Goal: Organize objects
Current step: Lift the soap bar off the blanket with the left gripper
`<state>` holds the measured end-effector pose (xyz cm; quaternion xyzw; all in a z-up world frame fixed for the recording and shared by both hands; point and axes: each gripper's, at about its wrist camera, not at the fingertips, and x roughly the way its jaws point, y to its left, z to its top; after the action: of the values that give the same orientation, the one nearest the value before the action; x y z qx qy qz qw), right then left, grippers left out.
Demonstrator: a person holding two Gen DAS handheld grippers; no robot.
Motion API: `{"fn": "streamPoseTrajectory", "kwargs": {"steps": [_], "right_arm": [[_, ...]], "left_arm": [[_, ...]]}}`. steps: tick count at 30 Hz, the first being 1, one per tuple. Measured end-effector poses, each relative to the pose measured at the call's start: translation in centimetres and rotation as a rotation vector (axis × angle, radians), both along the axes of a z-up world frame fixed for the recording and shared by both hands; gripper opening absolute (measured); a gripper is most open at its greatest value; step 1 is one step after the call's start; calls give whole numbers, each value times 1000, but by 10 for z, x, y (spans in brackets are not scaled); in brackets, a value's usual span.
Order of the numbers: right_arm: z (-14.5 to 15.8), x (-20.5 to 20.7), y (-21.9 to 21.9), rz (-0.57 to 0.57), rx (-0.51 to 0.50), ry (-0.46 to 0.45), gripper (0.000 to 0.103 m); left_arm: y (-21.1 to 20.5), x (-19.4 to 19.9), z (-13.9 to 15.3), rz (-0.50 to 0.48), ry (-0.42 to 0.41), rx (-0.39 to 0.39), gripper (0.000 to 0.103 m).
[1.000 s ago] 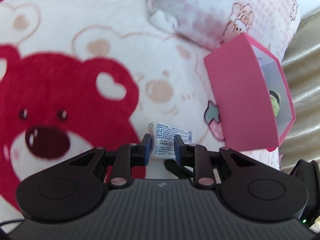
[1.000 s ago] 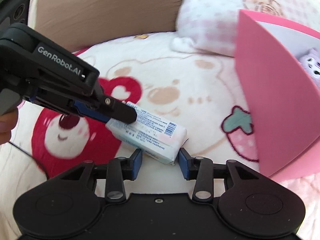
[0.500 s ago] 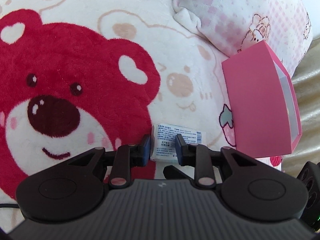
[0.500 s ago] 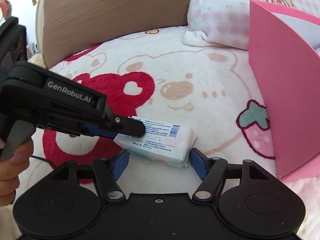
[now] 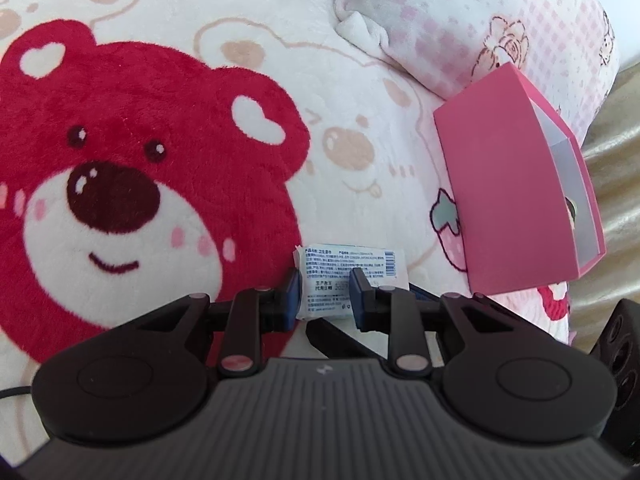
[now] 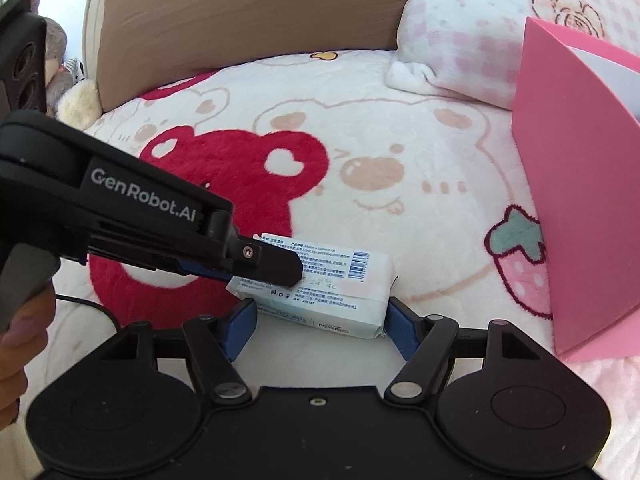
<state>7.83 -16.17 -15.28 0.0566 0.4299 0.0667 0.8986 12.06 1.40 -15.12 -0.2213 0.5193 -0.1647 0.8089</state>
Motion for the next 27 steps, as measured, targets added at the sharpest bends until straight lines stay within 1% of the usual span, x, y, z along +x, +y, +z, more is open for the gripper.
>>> {"fn": "streamPoseTrajectory", "kwargs": {"steps": [3,7,11,14,15,21,23,25,27], "right_arm": [[4,-5,-3,-7,27,14,75],[12,-14,0,9,12,21,76],[23,-23,0,5,23,44,76],[32,-28,3,12,-4,30,76],[35,-30,4,16,-11,25,76],[51,-39,4,27,25,9,76],[62,-46,4,23,33,20,76],[76,-55,-1,33,68,14,76],[84,-64,-7,37,75,22,76]], "left_arm": [[-1,-7,6,-2,-4,3,24],[-5,-18,17,-16,-6,13,24],[-10,-28,29,-48,-20,38,24],[-7,-31,36,-65,-28,13,24],[-6,-32,39,-70,-36,18,24],[-8,-45,64,-82,-51,54,24],[-11,-52,73,-75,-47,58,25],[-19,-60,81,-72,-46,92,27],[-24,-67,89,-71,-25,75,27]]}}
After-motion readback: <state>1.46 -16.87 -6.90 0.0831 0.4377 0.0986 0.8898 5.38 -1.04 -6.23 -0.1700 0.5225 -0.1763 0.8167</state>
